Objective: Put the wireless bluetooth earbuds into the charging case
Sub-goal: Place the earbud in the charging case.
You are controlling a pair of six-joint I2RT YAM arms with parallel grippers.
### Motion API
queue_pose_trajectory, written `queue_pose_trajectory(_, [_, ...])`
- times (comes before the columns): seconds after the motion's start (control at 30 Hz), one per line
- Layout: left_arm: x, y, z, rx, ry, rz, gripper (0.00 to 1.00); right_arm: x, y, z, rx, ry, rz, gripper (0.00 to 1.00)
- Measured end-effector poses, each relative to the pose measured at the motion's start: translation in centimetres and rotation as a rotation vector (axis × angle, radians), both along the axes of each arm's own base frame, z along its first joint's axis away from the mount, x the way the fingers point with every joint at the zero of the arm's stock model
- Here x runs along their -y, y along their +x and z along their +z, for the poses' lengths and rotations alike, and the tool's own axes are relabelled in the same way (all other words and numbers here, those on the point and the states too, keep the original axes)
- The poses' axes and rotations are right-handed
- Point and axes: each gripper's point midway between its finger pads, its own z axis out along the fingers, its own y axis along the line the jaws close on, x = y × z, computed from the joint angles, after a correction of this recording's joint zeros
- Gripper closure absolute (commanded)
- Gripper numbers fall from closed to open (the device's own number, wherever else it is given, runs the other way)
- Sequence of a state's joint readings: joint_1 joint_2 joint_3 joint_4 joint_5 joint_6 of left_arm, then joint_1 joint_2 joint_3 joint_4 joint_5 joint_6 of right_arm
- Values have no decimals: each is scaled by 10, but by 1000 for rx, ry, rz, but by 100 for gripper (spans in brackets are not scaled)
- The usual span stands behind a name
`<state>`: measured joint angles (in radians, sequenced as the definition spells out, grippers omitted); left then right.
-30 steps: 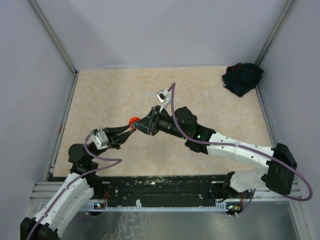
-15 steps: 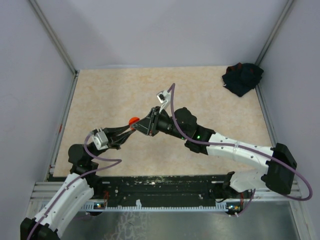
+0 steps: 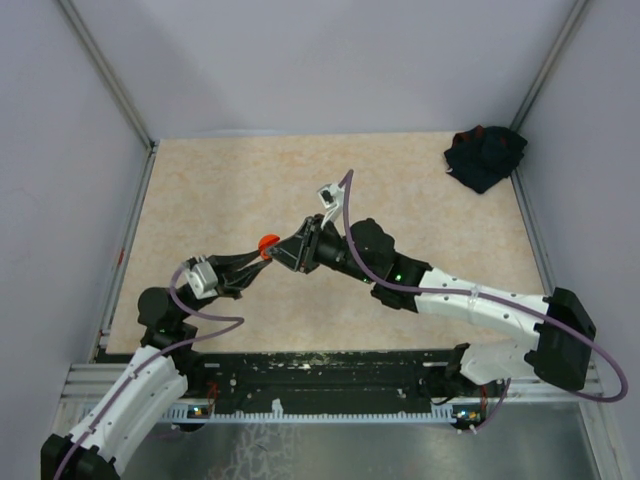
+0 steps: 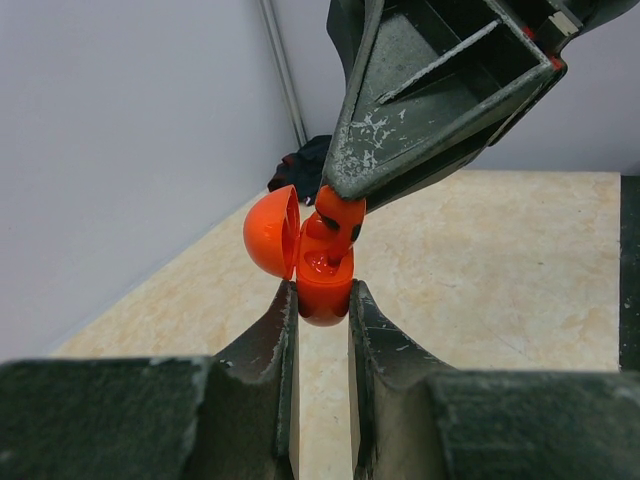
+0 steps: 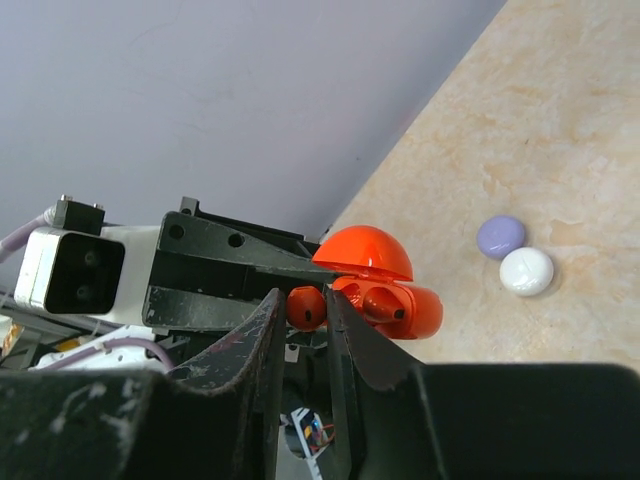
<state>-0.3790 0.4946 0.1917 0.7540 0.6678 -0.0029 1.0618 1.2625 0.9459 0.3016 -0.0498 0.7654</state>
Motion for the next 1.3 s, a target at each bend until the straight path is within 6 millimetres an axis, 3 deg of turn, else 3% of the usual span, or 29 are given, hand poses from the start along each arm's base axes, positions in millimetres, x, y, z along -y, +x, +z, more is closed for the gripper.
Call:
queue_pose_trajectory(0.67, [-2, 4, -2, -12, -2, 17, 100, 11, 6, -8, -28, -7, -70, 69])
queue_pose_trajectory(1.3, [-4, 9, -5, -31, -7, 42, 100, 7, -5, -13, 9, -60, 8, 68])
